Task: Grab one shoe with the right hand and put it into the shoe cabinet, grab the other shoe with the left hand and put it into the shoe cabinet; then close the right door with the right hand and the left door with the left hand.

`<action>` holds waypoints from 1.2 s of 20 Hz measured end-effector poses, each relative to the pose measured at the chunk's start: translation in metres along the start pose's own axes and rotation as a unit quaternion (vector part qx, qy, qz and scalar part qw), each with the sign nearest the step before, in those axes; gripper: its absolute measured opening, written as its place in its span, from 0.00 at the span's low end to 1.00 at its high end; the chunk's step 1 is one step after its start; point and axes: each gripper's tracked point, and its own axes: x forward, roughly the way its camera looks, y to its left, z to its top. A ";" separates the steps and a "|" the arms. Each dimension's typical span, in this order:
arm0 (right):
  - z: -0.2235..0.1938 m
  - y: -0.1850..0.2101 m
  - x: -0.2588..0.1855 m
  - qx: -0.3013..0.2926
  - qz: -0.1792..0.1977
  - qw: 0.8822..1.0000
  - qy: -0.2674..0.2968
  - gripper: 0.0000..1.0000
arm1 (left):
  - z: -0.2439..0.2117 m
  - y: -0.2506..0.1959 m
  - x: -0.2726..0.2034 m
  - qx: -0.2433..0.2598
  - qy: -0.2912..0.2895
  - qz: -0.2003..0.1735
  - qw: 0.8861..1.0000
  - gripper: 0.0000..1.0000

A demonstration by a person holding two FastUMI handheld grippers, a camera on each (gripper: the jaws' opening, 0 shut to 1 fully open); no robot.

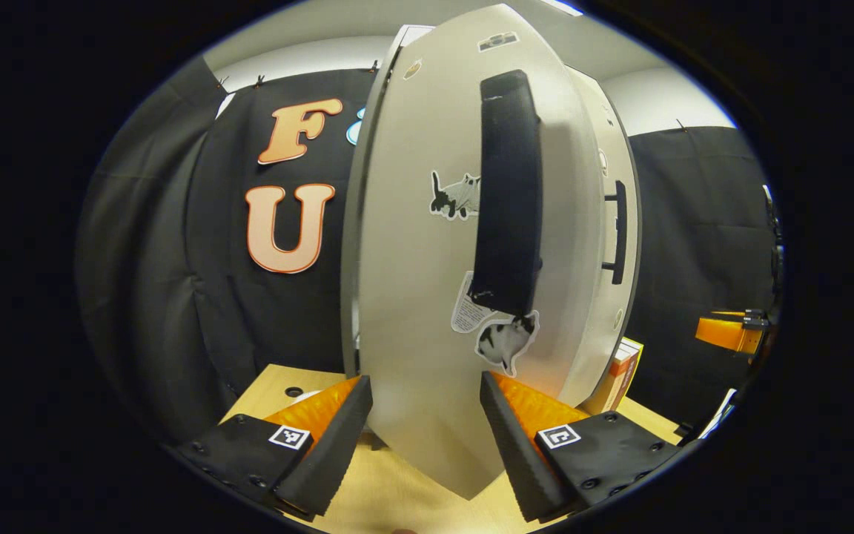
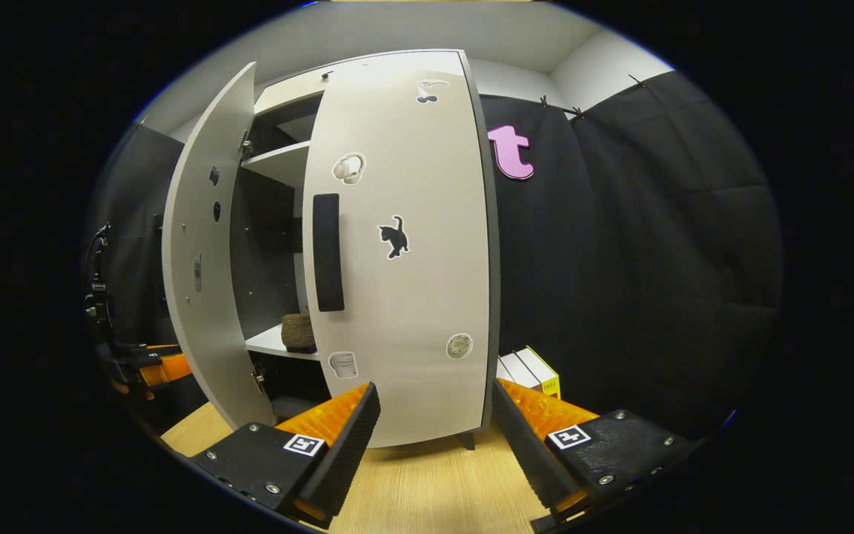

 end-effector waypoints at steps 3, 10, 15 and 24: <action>0.000 -0.016 0.003 0.000 -0.007 1.000 -0.001 0.94 | -0.005 -0.016 0.026 -0.004 0.008 0.000 1.000 0.97; -0.007 -0.062 0.012 0.002 -0.034 0.999 0.005 0.94 | -0.009 -0.031 0.075 0.006 0.010 0.009 1.000 0.97; -0.015 -0.080 0.025 0.007 -0.039 0.999 0.012 0.94 | -0.010 -0.030 0.079 0.004 0.013 0.022 1.000 0.97; -0.006 -0.087 0.054 0.007 -0.032 0.999 0.008 0.94 | -0.009 -0.030 0.078 0.005 0.026 0.046 0.999 0.97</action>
